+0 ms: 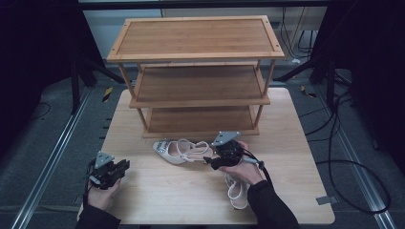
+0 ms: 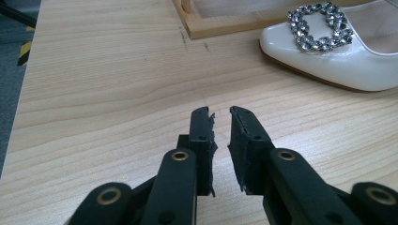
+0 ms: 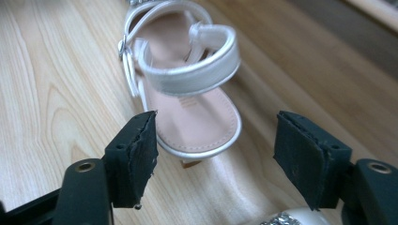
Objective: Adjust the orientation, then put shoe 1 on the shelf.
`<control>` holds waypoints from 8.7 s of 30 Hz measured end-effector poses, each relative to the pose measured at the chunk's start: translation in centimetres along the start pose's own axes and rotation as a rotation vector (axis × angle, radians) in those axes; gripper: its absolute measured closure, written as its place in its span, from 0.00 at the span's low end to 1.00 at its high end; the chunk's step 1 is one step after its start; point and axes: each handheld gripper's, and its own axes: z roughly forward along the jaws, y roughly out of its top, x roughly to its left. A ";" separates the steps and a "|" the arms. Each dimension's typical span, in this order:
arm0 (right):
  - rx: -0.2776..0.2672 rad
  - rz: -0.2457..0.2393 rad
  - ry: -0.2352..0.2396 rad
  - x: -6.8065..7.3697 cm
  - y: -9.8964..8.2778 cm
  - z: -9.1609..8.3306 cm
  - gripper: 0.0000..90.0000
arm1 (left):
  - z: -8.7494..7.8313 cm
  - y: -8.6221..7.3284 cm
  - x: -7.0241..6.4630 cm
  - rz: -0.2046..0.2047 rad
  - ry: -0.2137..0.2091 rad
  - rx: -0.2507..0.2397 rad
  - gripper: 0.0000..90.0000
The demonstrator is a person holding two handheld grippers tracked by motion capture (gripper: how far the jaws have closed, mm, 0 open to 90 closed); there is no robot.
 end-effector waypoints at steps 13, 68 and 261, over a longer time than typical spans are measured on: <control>0.038 0.002 0.068 0.7 0.2 -0.5 0.53 | 0.2 0.0 0.0 0.003 -0.012 0.006 0.86; 0.142 0.014 0.132 2.2 2.9 4.8 0.46 | 0.3 0.0 0.4 0.015 -0.020 0.000 0.86; -0.195 0.336 -0.229 0.3 4.7 -3.5 0.22 | 0.7 -0.2 0.3 0.013 0.002 0.017 0.79</control>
